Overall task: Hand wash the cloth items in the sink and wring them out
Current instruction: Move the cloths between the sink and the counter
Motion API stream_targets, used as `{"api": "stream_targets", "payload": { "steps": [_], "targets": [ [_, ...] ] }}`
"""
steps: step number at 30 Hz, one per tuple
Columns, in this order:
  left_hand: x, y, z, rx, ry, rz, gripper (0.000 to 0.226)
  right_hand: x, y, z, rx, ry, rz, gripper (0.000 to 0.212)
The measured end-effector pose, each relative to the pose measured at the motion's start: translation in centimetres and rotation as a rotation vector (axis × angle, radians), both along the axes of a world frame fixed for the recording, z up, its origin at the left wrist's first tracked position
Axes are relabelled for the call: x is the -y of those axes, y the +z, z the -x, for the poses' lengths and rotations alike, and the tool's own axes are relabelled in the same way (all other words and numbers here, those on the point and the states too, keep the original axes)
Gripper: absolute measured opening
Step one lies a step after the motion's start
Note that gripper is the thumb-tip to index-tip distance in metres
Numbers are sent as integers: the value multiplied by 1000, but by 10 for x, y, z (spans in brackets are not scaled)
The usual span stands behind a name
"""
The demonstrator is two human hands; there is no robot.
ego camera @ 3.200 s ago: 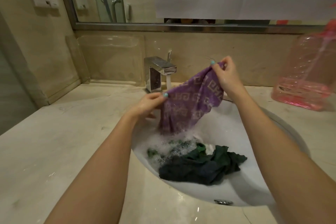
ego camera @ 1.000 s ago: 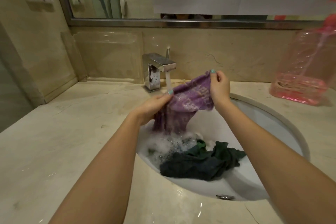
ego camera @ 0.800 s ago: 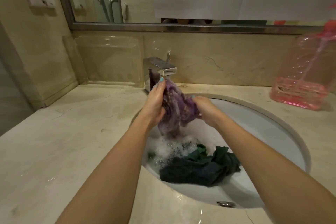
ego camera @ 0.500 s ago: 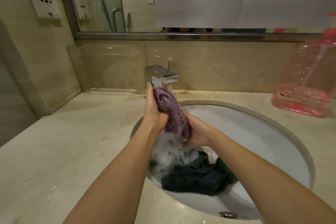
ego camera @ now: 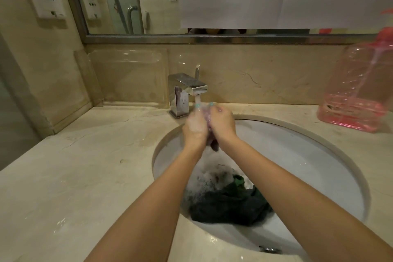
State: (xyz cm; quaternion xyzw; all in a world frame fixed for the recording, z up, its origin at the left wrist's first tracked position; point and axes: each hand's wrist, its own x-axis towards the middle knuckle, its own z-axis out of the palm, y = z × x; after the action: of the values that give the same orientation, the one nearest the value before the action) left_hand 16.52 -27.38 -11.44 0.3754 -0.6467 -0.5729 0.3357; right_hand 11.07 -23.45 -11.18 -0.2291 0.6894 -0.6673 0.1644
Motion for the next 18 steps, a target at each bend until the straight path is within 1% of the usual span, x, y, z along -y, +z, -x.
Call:
{"api": "stream_targets", "payload": {
  "steps": [2, 3, 4, 6, 8, 10, 13, 14, 15, 16, 18],
  "targets": [
    [-12, 1, 2, -5, 12, 45, 35, 6, -4, 10, 172, -52, 24, 20],
    [-18, 2, 2, -4, 26, 91, 33, 6, -6, 13, 196, -59, 41, 21],
    [-23, 4, 1, -5, 38, 131, 34, 3, -5, 13, 166, -68, 60, 24],
    [-26, 11, -2, -27, 37, 165, 38, -1, -1, 5, 42, -90, 95, 32],
    [-20, 15, -6, -63, 72, 90, 40, -6, 0, -8, -26, -18, 136, 33],
    [-4, 11, -9, -33, 95, 35, 38, -11, -2, -21, -140, 77, 101, 38],
    [20, -2, -12, -24, 15, -128, 31, -14, -6, -37, -292, 159, 50, 41],
    [20, -3, -15, -12, -15, -124, 31, -12, -6, -38, -311, 147, 28, 41],
    [19, -3, -17, -5, -14, -98, 32, -9, -5, -36, -308, 129, 5, 40],
    [16, -1, -18, -27, -11, -99, 34, -6, -3, -31, -262, 99, -25, 39],
    [2, 9, -20, -84, -72, -130, 38, -2, 1, -13, -90, 20, -75, 37]
  ]
}}
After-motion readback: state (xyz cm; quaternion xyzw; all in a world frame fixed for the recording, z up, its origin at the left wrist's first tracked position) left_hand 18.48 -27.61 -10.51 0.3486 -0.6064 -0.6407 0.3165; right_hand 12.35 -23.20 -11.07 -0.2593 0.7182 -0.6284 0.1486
